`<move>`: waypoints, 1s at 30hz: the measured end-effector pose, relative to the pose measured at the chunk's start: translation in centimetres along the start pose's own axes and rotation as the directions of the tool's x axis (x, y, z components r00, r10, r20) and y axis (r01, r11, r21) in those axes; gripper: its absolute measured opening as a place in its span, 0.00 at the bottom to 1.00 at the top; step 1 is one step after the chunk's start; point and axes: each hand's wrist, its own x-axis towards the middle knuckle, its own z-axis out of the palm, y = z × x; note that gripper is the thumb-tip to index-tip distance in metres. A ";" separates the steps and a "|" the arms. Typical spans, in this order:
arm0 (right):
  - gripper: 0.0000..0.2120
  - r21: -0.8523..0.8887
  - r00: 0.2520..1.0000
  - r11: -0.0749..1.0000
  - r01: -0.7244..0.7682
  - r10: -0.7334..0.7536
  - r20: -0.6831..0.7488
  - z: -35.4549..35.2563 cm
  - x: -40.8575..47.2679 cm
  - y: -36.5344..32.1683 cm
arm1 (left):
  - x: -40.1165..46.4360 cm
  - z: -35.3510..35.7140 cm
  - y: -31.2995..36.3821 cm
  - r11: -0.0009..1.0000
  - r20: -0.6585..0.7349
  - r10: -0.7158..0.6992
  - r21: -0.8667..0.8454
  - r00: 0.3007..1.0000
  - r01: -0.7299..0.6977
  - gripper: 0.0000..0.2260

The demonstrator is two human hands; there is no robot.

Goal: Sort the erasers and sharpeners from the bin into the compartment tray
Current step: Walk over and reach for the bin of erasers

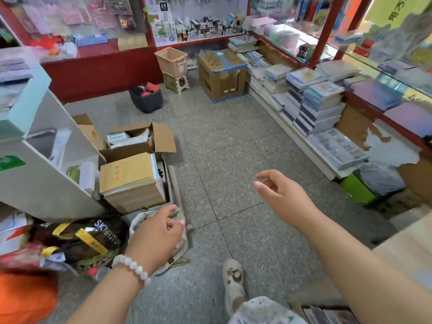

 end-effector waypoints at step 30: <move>0.10 -0.004 1.000 1.000 0.025 -0.025 -0.007 1.5 57.1 -15.1 | 55.8 -17.8 8.9 1.000 -0.034 0.011 0.020 0.999 -0.010 0.19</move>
